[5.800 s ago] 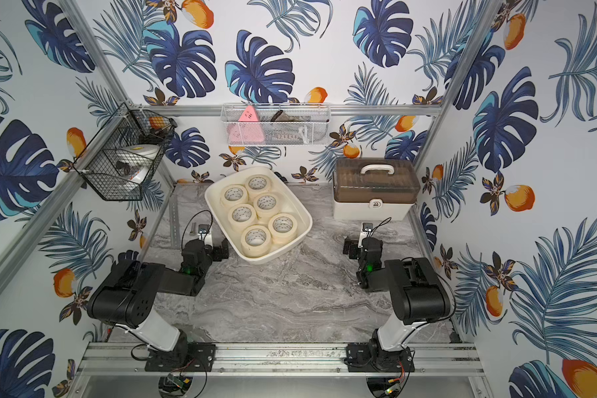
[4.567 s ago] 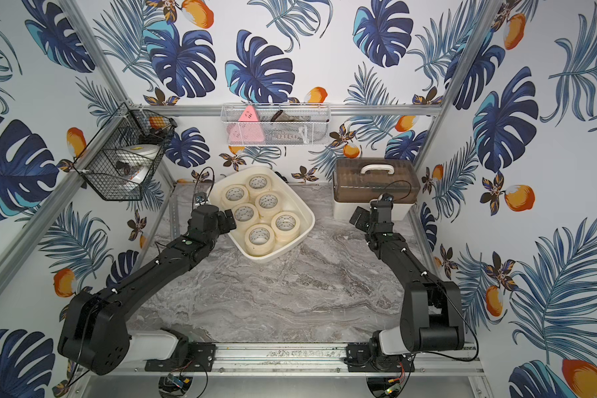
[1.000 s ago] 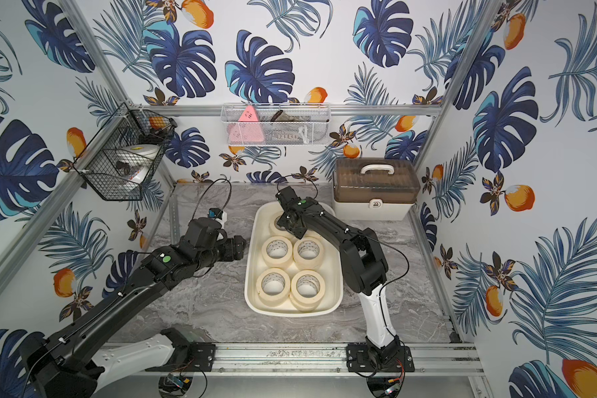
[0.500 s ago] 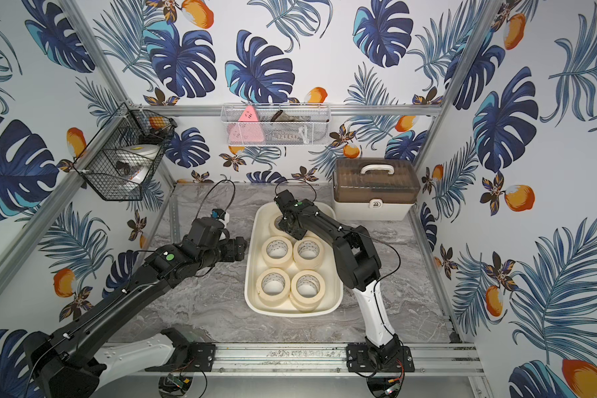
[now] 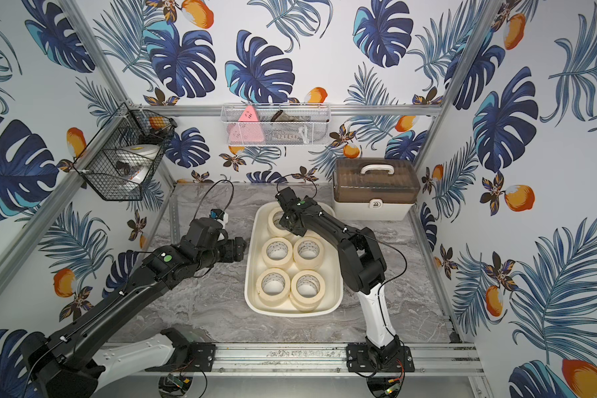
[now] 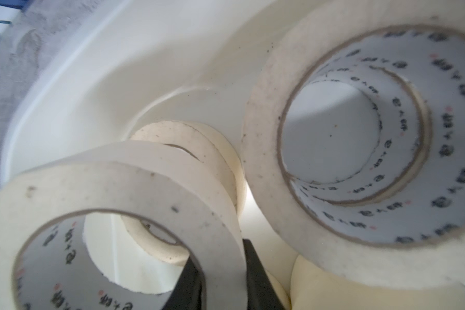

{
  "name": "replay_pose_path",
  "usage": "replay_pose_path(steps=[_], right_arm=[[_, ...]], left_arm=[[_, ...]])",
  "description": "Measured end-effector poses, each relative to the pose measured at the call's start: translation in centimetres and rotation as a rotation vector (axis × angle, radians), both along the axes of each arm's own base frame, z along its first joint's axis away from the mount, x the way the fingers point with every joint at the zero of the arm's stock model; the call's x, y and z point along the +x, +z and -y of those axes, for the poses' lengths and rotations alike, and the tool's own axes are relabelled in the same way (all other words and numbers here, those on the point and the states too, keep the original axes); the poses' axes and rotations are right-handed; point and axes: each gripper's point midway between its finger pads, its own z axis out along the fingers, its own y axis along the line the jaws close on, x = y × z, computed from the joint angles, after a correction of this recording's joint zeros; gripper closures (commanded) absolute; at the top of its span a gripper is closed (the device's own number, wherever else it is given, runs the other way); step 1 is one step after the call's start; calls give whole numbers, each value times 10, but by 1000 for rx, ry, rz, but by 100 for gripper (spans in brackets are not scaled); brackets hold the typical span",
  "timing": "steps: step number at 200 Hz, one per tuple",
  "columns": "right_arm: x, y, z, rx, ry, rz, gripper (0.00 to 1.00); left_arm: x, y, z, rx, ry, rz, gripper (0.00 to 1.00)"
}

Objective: Take out the art tape in the storage box
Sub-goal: Pick up the art tape from the storage box.

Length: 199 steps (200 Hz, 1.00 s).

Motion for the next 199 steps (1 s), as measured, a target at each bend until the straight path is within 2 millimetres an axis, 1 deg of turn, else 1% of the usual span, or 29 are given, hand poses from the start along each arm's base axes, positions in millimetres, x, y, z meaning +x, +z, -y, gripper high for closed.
replay_pose_path(steps=[11,39,58,78,94,113,136,182,199], right_arm=[[0,8,0,1,19,15,94],[-3,28,-5,11,89,44,97],[-9,40,-9,23,137,57,98],[-22,54,-16,35,191,62,98],[-32,66,-26,52,244,79,98],[-44,75,-38,54,299,94,98],[-62,84,-53,53,365,105,98],[-87,99,-84,44,469,139,97],[-94,105,-94,42,495,153,97]], left_arm=[[-1,2,1,-5,-4,-1,11],[0,10,4,-19,-13,6,11],[2,16,6,-26,-18,9,11],[5,23,8,-29,-22,13,13],[8,30,10,-25,-29,21,14],[11,37,11,-13,-36,22,16],[20,43,7,3,-29,21,18],[37,43,-14,28,20,-27,24],[39,42,-17,24,22,-49,26]])
